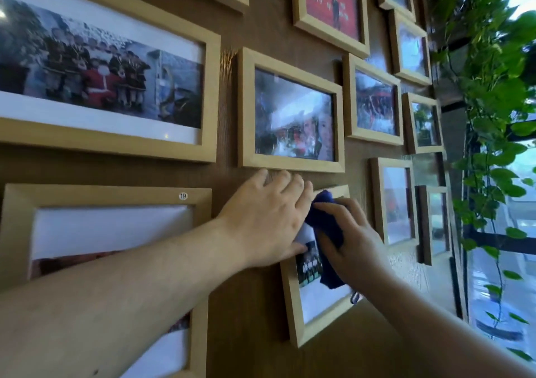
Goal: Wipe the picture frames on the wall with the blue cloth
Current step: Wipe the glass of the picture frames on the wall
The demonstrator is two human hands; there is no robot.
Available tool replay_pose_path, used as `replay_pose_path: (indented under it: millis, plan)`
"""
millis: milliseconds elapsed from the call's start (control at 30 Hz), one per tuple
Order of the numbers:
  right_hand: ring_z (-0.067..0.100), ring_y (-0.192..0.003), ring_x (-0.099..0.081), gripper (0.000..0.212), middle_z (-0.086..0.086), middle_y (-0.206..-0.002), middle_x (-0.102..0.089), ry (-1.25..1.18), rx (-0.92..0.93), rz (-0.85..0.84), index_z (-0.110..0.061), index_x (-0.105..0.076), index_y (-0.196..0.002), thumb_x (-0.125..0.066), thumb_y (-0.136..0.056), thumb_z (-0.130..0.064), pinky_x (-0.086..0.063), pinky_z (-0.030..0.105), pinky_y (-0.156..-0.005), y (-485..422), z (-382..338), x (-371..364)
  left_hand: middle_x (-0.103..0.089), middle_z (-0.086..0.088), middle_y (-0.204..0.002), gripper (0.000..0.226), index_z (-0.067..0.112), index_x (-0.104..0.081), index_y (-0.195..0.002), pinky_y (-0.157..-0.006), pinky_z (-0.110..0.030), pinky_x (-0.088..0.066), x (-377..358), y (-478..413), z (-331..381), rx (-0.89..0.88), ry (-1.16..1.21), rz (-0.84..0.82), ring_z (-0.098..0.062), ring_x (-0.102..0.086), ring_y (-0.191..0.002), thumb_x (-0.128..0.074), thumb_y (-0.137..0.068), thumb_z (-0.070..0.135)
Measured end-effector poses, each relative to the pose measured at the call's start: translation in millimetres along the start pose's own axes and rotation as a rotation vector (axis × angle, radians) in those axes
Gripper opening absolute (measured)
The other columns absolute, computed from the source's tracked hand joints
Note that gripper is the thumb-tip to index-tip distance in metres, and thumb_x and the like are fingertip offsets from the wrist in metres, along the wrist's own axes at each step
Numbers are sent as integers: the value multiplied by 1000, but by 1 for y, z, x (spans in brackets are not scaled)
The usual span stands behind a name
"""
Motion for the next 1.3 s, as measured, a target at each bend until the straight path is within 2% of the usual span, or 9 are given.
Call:
replay_pose_path:
  millis: [100,233,367,533,733,867,967,1133,1300]
  plan:
    - [15,-86,-58,47,-2,-125,-45,44,50,-81,-28,-45,-126,-61,-82,-26,-54,30,-61,13,-7,-16,-38,-21,-147,92,3,-20,-147,-110,-53,-31,-15,-2,6,47,21,-47,-36,-33,-135,-44,-85,65]
    - [19,-83,-59,41,3,-128,-46,50,67,-108,-27,-51,-127,-47,-86,-35,-55,35,-59,15,-6,-26,-24,-18,-156,92,7,-10,-149,-117,-54,-15,-33,-5,0,114,3,-81,-34,-17,-143,-47,-85,62]
    - [17,-84,-58,36,3,-125,-46,94,97,-58,-26,-54,-123,-51,-87,-31,-53,29,-58,10,14,-23,-20,-16,-158,95,10,-11,-150,-118,-52,-6,-42,-5,-3,129,10,-78,-31,-10,-146,-48,-83,66]
    - [21,-83,-58,39,0,-122,-47,173,-75,24,-26,-58,-121,-64,-83,-18,-52,33,-53,6,56,-13,-18,-14,-159,95,18,-9,-151,-118,-54,-3,-44,-6,-3,128,24,-85,-32,-7,-146,-46,-81,70]
    - [21,-80,-58,39,-1,-122,-47,203,-125,21,-24,-52,-124,-57,-85,-25,-55,39,-53,9,50,-18,-16,-13,-160,90,22,-10,-151,-117,-57,-2,-43,-7,-1,137,23,-96,-34,-4,-146,-47,-83,67]
    - [9,-87,-52,40,-1,-126,-45,131,84,-86,-25,-49,-126,-53,-86,-32,-49,20,-63,27,15,-28,-14,-13,-160,86,22,-8,-151,-117,-58,-3,-40,-8,1,144,27,-109,-34,-3,-146,-47,-85,62]
    - [7,-89,-51,39,1,-123,-47,110,151,-131,-25,-50,-125,-52,-87,-33,-46,16,-62,34,11,-30,-15,-13,-160,86,23,-8,-151,-117,-58,-3,-40,-8,2,144,24,-107,-34,-3,-146,-46,-86,63]
    - [19,-80,-61,35,3,-121,-53,176,2,-82,-22,-59,-118,-63,-83,-22,-54,32,-51,37,41,-18,-15,-12,-160,89,22,-8,-151,-117,-58,-2,-40,-9,2,145,27,-136,-34,-3,-146,-47,-84,66]
    - [22,-83,-60,38,-1,-122,-49,245,-178,-99,-27,-52,-122,-62,-85,-22,-55,36,-56,41,59,-13,-15,-12,-160,89,22,-8,-151,-117,-58,-2,-40,-7,1,143,29,-140,-34,-3,-147,-46,-84,67]
Point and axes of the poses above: each hand's wrist, its own y-axis away from the middle knuckle, its own x-axis out of the back of the hand, z = x × y, the point moved 2 cm from there along -y, towards the middle knuckle
